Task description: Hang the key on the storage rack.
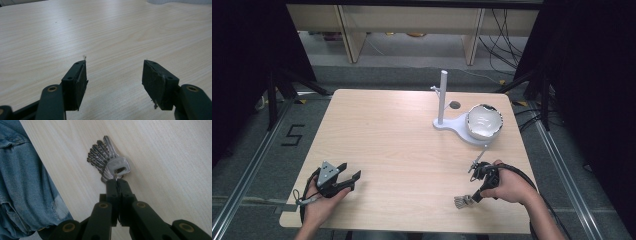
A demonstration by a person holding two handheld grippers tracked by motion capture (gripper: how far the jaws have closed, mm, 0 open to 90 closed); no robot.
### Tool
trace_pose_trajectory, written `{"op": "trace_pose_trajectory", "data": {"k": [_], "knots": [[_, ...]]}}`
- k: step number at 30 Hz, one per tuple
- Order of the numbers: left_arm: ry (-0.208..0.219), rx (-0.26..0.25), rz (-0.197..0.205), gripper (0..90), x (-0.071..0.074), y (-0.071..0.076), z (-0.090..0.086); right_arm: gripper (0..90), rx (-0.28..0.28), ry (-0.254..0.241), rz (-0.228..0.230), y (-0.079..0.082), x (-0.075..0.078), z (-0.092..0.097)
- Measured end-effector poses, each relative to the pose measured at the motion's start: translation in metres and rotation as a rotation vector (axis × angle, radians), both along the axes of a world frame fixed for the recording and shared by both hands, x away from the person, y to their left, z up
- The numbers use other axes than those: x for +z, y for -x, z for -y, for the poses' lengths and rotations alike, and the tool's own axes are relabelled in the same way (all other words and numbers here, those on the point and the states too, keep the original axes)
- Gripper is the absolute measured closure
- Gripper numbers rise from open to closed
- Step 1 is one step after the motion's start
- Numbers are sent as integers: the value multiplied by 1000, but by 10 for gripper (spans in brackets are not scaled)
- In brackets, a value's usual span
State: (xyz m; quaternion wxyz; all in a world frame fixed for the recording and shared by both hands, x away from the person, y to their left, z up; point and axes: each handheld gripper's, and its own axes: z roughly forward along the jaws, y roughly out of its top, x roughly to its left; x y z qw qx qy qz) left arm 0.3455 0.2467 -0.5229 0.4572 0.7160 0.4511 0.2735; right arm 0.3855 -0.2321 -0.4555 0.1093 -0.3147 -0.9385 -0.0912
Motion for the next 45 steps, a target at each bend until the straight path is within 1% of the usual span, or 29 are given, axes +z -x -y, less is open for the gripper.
{"op": "trace_pose_trajectory", "data": {"k": [1,3,5,6,8,11,12,15,16,17,18,19,20,22,24,25,27,28,29,31,32,34,35,37,40,41,42,43,45], "knots": [[0,0,0,362,0,0,0,896,2,-4,14,-1,1,0],[0,1,-1,363,0,0,0,896,12,-6,15,-2,3,0],[0,1,-1,362,0,0,0,896,11,-11,20,-3,6,0],[0,1,-1,363,0,0,0,896,0,-3,32,-3,9,0],[0,1,-1,362,0,0,0,896,16,-4,33,-4,12,0],[0,1,-2,362,0,0,0,896,13,-1,38,-5,15,-1],[0,1,-2,362,0,0,0,896,-6,-5,44,-6,19,-1],[1,1,-2,362,0,0,0,896,-24,-1,51,-6,23,-2],[2,2,-2,362,0,0,0,896,28,4,68,-11,26,-1],[2,2,-2,361,0,0,0,896,28,4,68,-11,26,-1],[3,1,-1,361,0,0,0,896,35,-6,82,-12,27,-1],[3,2,-1,361,0,0,0,896,31,-12,91,-12,29,-2],[3,1,0,361,0,0,0,896,38,0,103,-15,33,-3],[2,1,0,361,0,0,0,896,38,2,107,-16,35,-4],[0,0,0,361,0,0,0,896,32,7,123,-19,41,-6],[0,0,0,361,0,0,0,896,36,-4,134,-20,43,-6],[2,1,-1,361,0,0,0,896,38,-3,142,-21,45,-7],[2,1,0,361,0,0,0,896,15,-4,150,-22,50,-8],[2,1,0,361,0,0,0,896,15,-4,150,-22,50,-8],[1,1,0,361,0,0,0,896,10,-10,181,-25,58,-10],[0,1,0,361,0,0,0,896,2,-23,194,-26,60,-11],[0,1,-1,361,0,0,0,896,-19,-32,215,-27,66,-12],[0,1,-1,361,0,0,0,896,-19,-32,215,-27,66,-12],[1,2,-1,361,0,0,0,896,-29,-47,259,-30,72,-14],[1,2,-1,361,0,0,0,896,-44,-65,304,-33,77,-16],[1,2,-1,361,0,0,0,896,-43,-79,315,-34,78,-16],[-1,2,-2,361,0,0,0,896,-58,-79,326,-35,80,-17],[-1,2,-2,361,0,0,0,896,-58,-79,326,-35,80,-17],[1,0,-1,361,0,0,0,896,-63,-102,359,-37,82,-18]]}}
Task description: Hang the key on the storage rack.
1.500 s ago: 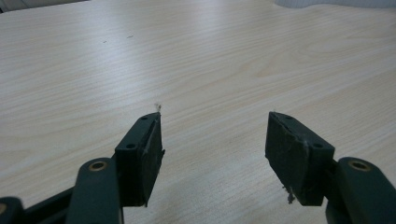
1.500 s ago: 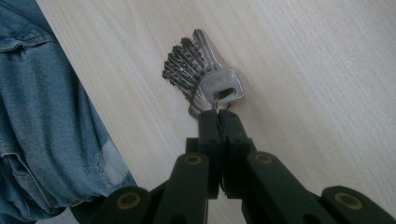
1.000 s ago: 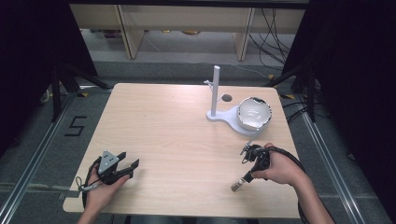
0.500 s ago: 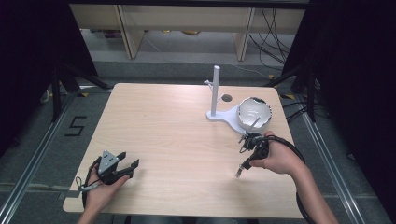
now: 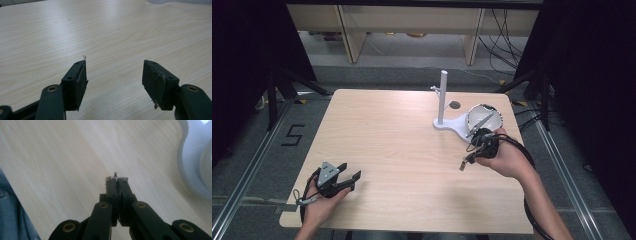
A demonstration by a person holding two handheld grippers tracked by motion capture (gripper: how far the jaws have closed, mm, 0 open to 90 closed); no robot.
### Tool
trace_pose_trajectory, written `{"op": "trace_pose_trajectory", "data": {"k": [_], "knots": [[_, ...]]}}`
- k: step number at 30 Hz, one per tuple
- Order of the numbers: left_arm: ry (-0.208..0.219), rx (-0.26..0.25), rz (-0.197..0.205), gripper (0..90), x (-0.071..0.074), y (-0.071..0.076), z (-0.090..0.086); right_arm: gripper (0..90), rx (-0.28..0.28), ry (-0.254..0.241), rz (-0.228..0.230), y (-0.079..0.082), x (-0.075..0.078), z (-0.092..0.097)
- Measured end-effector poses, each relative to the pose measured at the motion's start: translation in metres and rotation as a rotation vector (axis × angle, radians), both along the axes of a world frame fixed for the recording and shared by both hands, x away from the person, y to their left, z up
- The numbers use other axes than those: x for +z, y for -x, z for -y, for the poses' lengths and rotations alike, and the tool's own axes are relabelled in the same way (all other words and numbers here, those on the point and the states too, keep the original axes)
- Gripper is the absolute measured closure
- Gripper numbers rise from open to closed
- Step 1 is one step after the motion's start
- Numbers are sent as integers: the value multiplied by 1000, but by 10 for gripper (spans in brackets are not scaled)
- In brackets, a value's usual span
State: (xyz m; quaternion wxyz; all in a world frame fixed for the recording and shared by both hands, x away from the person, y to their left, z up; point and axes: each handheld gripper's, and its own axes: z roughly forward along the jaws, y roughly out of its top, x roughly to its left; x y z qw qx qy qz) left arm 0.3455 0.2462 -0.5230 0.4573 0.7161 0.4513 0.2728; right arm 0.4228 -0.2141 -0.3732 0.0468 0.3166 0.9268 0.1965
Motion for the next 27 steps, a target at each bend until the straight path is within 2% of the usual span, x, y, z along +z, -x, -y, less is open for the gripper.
{"op": "trace_pose_trajectory", "data": {"k": [1,2,3,6,7,8,9,10,11,12,13,14,15,18,19,22,23,24,26,27], "knots": [[-2,1,-2,361,0,0,0,897,-21,-23,22,-1,3,-3],[-2,1,-2,361,0,0,0,897,-21,-23,22,-1,3,-3],[-2,2,-2,361,0,0,0,897,-23,-37,56,-4,5,-4],[-1,2,-1,361,0,0,0,897,-35,-52,74,-6,8,-6],[-1,2,-1,361,0,0,0,897,-54,-71,100,-8,10,-8],[-1,2,-1,361,0,0,0,897,-54,-71,100,-8,10,-8],[0,2,-2,361,0,0,0,897,-56,-93,127,-10,12,-9],[0,2,-2,361,0,0,0,897,-56,-93,127,-10,12,-9],[0,3,-2,361,0,0,0,897,-87,-108,127,-10,15,-12],[0,3,-2,361,0,0,0,897,-87,-108,127,-10,15,-12],[0,2,-1,361,0,0,0,897,-66,-122,174,-13,15,-12],[0,2,-1,361,0,0,0,897,-66,-122,174,-13,15,-12],[0,2,-1,361,0,0,0,897,-78,-144,198,-13,17,-14],[-1,2,-2,361,0,0,0,897,-95,-163,221,-14,19,-14],[-1,3,-2,361,0,0,0,897,-106,-194,244,-15,21,-16],[-2,3,-2,361,0,0,0,897,-113,-217,261,-16,23,-17],[-2,3,-1,361,0,0,0,898,-107,-226,292,-18,24,-19],[-2,3,-1,360,0,0,0,898,-107,-226,292,-18,24,-19],[-1,2,0,360,0,0,0,898,-118,-262,324,-20,24,-22],[0,2,-1,359,0,0,0,897,-137,-268,318,-19,28,-23]]}}
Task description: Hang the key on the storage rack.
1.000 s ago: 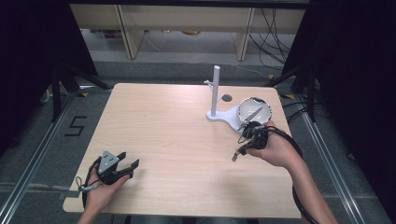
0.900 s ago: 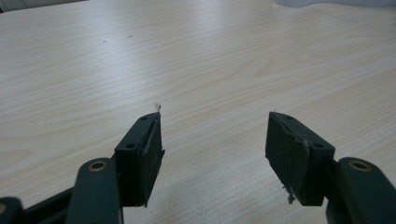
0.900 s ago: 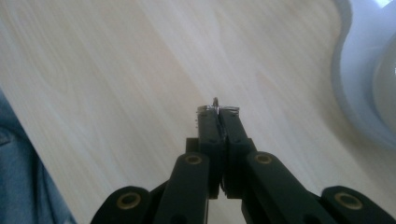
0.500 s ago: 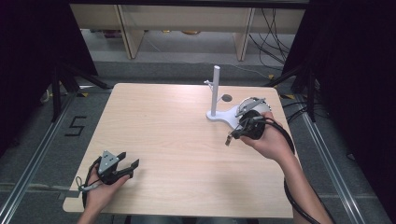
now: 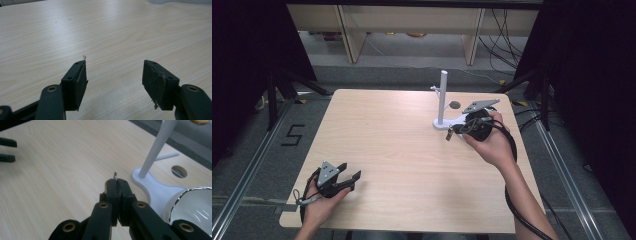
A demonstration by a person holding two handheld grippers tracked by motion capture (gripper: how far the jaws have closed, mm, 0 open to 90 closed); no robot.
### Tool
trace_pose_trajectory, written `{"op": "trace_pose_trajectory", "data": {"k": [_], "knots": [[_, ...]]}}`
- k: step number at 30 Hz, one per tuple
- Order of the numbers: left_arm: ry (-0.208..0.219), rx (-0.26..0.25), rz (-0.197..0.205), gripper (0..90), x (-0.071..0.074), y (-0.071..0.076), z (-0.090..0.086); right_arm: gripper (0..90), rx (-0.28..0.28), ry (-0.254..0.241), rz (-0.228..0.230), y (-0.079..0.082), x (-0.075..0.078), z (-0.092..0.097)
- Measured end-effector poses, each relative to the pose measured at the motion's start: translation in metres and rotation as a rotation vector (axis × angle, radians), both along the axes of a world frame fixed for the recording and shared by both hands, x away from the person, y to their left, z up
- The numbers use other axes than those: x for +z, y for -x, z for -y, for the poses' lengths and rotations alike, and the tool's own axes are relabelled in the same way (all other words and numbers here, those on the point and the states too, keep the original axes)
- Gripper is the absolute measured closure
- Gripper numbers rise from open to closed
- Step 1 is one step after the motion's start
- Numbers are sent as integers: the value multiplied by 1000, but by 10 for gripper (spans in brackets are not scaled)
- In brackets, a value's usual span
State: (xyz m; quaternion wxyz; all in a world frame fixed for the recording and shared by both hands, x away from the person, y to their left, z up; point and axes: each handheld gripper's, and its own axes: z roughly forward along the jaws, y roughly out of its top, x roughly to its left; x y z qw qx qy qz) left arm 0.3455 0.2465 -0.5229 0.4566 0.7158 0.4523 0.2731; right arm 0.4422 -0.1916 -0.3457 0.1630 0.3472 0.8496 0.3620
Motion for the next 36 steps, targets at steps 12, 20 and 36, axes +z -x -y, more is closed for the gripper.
{"op": "trace_pose_trajectory", "data": {"k": [12,20,36], "knots": [[4,-5,5,358,0,0,0,897,-25,-112,90,-11,3,-12],[2,-4,6,357,0,0,0,897,-35,-159,132,-28,11,-26],[-2,7,-1,359,0,0,1,897,-63,-225,140,-64,10,-49]]}}
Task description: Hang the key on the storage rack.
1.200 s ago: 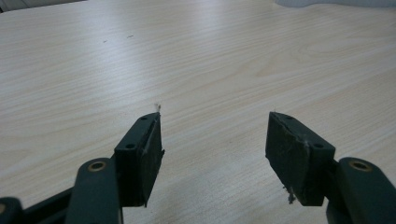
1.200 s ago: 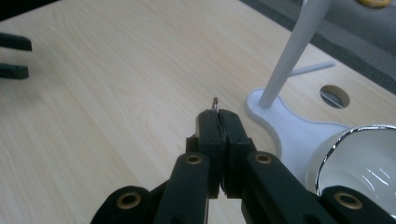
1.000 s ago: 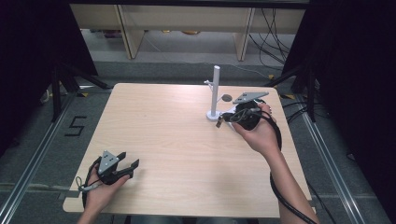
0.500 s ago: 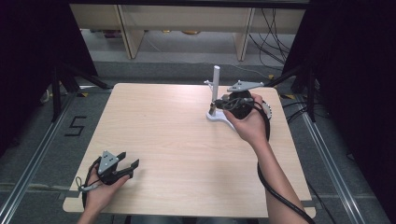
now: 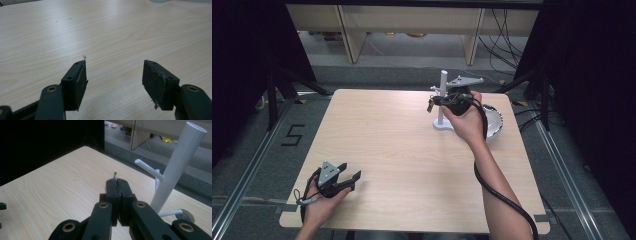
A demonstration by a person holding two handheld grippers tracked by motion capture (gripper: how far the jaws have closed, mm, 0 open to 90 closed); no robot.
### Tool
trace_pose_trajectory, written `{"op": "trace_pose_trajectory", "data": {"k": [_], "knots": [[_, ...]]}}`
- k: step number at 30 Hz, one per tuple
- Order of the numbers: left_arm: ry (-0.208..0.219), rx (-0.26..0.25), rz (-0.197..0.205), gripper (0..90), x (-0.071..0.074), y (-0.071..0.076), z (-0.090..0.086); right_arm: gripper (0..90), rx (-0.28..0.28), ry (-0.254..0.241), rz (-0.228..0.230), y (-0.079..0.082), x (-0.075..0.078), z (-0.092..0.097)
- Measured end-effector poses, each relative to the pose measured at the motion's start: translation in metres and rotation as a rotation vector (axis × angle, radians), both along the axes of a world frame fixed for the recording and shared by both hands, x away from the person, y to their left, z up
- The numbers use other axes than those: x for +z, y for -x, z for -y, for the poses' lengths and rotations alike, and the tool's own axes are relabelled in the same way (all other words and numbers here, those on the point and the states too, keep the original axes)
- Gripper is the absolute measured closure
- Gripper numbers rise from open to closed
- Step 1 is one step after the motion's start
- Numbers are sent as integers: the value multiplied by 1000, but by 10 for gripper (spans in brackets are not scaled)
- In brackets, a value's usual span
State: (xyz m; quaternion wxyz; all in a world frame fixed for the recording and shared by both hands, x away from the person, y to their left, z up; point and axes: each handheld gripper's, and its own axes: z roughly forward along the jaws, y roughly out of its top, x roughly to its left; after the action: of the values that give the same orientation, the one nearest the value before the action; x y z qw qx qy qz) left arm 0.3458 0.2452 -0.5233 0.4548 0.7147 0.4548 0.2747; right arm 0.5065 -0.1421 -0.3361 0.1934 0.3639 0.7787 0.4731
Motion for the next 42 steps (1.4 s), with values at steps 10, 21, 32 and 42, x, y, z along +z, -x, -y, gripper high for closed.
{"op": "trace_pose_trajectory", "data": {"k": [10,21,32,42], "knots": [[5,-13,15,359,0,2,-1,897,-40,-38,1,-19,4,-13],[7,-13,13,359,0,3,-1,897,-89,-44,-34,-28,1,-20],[7,-15,14,359,0,3,0,897,-139,-84,-67,-32,-2,-15],[5,-16,17,359,0,3,0,897,-175,-93,-74,-35,-2,-11]]}}
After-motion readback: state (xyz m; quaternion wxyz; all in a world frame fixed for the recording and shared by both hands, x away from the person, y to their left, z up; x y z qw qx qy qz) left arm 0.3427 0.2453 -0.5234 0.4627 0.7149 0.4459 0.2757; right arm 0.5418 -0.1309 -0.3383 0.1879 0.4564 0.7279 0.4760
